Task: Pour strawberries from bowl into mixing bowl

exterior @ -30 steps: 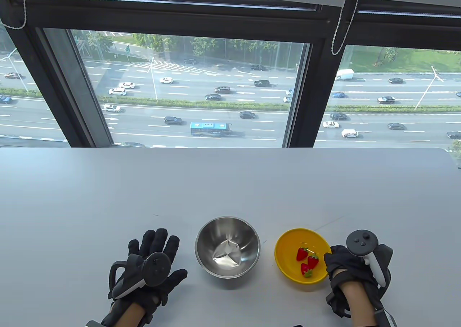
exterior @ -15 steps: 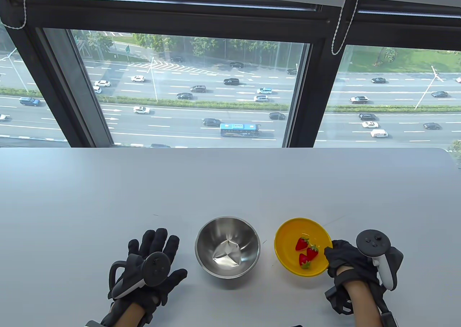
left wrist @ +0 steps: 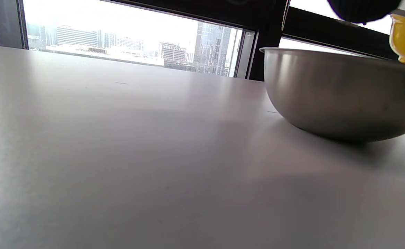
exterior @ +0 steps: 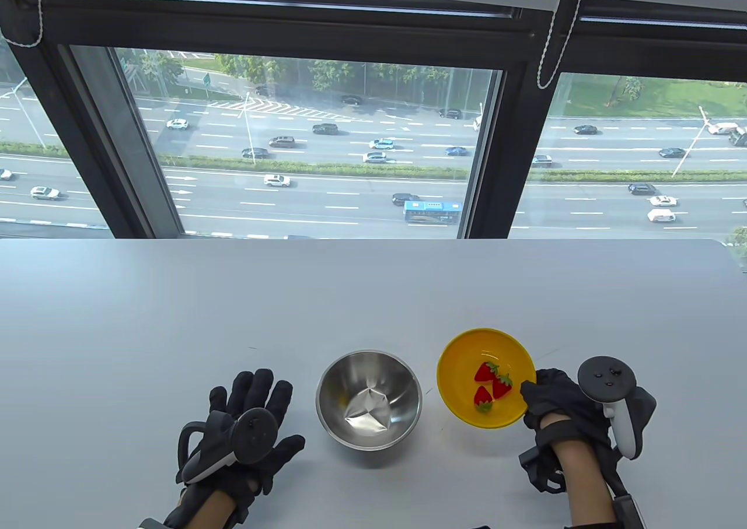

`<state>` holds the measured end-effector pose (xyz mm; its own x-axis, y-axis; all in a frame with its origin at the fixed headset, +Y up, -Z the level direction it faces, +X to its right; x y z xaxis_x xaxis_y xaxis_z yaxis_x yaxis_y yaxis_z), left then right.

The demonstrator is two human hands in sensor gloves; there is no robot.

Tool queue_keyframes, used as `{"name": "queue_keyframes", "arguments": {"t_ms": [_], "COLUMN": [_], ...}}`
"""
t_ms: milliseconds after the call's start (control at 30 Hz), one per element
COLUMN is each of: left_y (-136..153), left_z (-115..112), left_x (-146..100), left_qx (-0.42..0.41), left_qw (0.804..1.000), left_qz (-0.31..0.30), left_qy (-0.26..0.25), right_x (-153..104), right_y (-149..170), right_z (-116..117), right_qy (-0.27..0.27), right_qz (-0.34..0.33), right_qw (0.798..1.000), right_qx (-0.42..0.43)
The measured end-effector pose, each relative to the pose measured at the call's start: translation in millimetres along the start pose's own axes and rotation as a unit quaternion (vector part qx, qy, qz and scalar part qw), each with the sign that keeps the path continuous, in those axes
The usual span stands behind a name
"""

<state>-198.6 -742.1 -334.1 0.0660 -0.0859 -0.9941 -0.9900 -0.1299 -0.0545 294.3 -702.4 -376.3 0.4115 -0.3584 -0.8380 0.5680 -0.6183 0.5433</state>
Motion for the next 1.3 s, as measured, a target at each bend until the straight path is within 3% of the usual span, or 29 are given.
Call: {"name": "queue_keyframes", "arguments": {"t_ms": [600,1067,1300], "left_y": [-1,0,0], "left_z": [-1,-1,-3], "left_x": [0,0,1], "left_qx": [0.001,0.002,0.002], "left_qw": [1.0,1.0,1.0], "left_qz": [-0.001,0.001,0.003], "left_qy": [0.001,0.004,0.01], "right_x": [-16,-21,-23], "right_y": [-65,-88,-88], "right_z": [31,62,82], "right_qy": [-0.021,-0.003,-0.02], "right_qz": [-0.027,-0.055,-0.076], "right_qw": [0.999,0.998,0.997], "right_qx": [0.014,0.015,0.025]}}
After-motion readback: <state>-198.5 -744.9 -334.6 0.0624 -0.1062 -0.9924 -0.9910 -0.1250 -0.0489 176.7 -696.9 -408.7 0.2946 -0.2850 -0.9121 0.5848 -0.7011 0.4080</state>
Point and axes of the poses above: the tracker on the back of each hand, its own y axis roughly to the little-finger side, its own x axis roughly from the wrist to the fingertips, z = x × y, the point moved 4 cm from there along x, roughly from the wrist to the fingertips, and after that the axes turned 11 degrees about z, right-handed, at the moved point
